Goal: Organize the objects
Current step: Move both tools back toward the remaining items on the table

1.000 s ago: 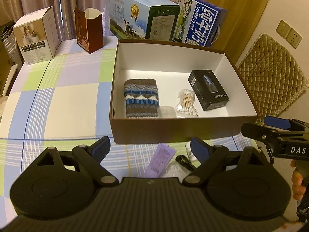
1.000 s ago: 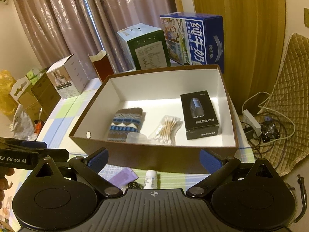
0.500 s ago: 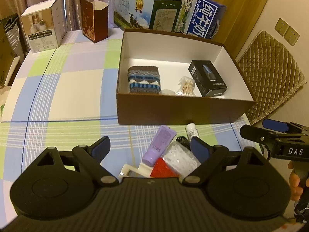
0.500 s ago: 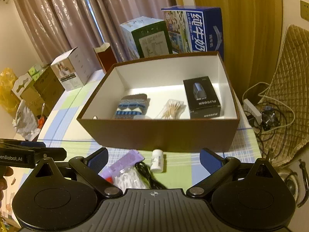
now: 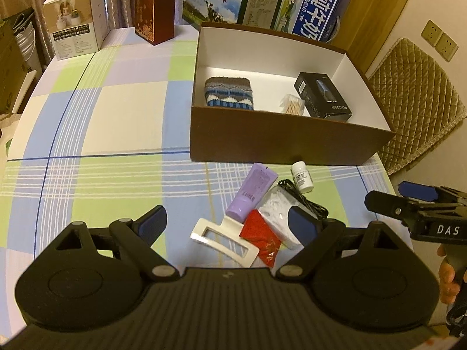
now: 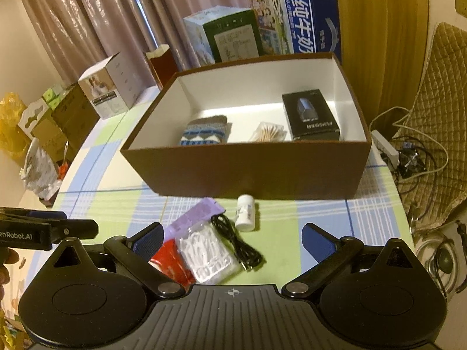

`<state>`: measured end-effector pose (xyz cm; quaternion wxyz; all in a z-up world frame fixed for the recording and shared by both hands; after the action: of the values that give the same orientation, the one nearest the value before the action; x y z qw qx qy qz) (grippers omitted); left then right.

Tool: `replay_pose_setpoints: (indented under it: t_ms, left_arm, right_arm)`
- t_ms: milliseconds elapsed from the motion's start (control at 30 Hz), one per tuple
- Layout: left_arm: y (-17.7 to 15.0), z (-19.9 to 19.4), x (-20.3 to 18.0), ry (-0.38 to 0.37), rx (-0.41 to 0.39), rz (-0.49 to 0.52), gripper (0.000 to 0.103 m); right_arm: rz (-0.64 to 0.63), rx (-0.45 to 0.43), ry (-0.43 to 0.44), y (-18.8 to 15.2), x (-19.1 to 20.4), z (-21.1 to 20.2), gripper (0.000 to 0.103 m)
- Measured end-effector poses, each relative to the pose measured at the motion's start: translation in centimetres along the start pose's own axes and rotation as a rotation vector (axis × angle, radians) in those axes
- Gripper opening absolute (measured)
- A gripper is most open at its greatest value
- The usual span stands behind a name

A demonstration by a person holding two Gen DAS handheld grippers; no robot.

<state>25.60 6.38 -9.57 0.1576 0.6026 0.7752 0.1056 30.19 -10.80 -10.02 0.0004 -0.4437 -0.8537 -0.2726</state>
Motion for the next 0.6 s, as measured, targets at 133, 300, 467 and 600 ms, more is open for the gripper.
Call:
replay_pose_setpoints:
  t_ms: [133,300,467,600]
  left_arm:
    - [-0.5,0.0,1.0,0.014,-0.005,-0.015,0.088]
    - [-1.7,0.5,2.6,0.032,0.013,-0.044,0.088]
    - [-2.8,1.2,3.6,0.028,0.027,-0.048,0.087]
    - [-3.6,2.1,3.3,0.023,0.038,-0.016,0.087]
  right_arm:
    - [0.004,0.017,-0.002,-0.9,-0.2,0.7,0.098]
    - [0.009,0.042,-0.012,-2.0,-0.5,1.8,0.098]
    - [0.003,0.068,-0.029,-2.9,-0.8,2.9,0.098]
    - [0.012,0.089,-0.04,-3.5,-1.3,3.7,0.098]
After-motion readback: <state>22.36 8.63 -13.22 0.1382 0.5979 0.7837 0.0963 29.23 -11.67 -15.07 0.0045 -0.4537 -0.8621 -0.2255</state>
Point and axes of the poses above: each gripper's, at about its wrist camera, not at the fingertips, and z roughly the way its jaws point, x to its left, y to its top, the point moved 8 cm from there along z, roughly the way its jaws point, and after that the axes turned 10 degrees about x, right-handed, at the moved point
